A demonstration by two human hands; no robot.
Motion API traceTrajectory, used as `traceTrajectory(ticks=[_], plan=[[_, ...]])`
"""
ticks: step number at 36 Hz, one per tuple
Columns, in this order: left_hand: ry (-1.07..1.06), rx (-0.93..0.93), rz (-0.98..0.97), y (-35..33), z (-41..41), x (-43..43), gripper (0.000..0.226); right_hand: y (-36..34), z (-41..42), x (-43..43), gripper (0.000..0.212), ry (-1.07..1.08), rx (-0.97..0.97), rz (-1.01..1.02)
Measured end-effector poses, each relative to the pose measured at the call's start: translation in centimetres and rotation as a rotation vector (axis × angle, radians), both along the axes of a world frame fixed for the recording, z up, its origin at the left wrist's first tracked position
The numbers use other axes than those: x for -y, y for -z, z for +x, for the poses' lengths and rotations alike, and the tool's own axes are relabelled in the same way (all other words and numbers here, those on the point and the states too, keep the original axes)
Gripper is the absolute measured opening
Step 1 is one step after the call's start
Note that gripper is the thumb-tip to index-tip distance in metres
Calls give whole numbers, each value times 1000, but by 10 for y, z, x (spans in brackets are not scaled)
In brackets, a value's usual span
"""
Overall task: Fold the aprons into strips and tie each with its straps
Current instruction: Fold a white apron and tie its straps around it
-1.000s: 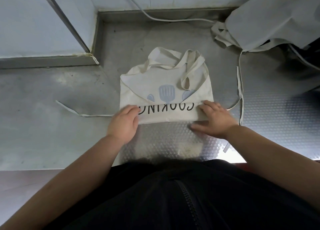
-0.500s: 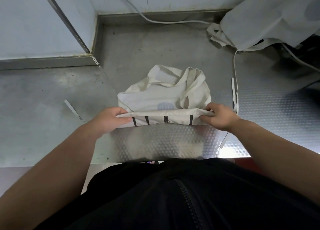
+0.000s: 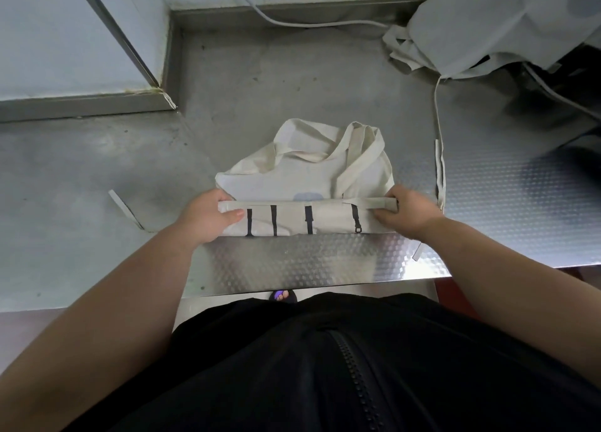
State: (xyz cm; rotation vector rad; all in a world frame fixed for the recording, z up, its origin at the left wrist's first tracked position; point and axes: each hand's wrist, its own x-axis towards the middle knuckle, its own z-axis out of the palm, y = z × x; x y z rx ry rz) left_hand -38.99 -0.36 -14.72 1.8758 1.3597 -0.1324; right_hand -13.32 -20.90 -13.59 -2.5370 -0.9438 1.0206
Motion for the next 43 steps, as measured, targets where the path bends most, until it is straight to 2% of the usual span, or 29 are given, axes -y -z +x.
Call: traceTrajectory(ticks=[4,7,9,11,12,13,15,17,19,22,25,26,28,30,31,32,35,37,39,41,43], plan=[[59,-72,72,0,2,1,37,-1,-1,-2,26,3,29,-69],[137,-205,198,1,2,4,40,-3,-5,-1,31,15,60,-133],[193,-295,377,-2,4,8,43,-5,-8,-4,42,-57,228,-210],[304,-194,564,-1,7,12,36,-6,-12,-12,51,-187,410,-228],[388,-94,575,2,10,15,32,-7,-15,-17,54,-262,446,-195],[470,-12,528,5,14,19,32,-9,-19,-22,56,-335,439,-156],[536,30,362,9,19,25,29,-10,-27,-32,60,-371,298,-65],[474,30,268,11,21,26,23,-9,-32,-42,60,-259,99,-32],[451,38,227,14,23,22,19,-3,-31,-50,55,-146,29,-50],[464,37,191,12,23,18,20,0,-27,-57,45,-127,101,-136],[464,47,135,10,24,11,20,-8,-24,-76,20,-174,102,-175],[475,40,116,10,24,8,21,-15,-22,-85,21,-182,121,-179],[506,11,86,8,27,3,23,-30,-15,-103,20,-80,206,-52],[554,-25,86,5,32,-3,26,-44,-9,-116,54,136,242,299],[586,-41,95,4,34,-6,32,-51,-8,-120,70,178,246,486],[615,-58,110,3,36,-8,40,-55,-8,-122,80,162,258,579],[682,-104,174,-2,42,-19,66,-58,-7,-124,92,106,256,486],[678,-109,176,-4,48,-26,82,-51,-5,-117,86,167,248,410],[670,-99,215,-6,55,-34,90,-44,-5,-108,72,237,295,439],[662,-107,237,-7,59,-40,91,-35,-5,-101,57,245,346,458],[656,-119,215,-6,64,-45,84,-24,-3,-99,41,231,350,386]])
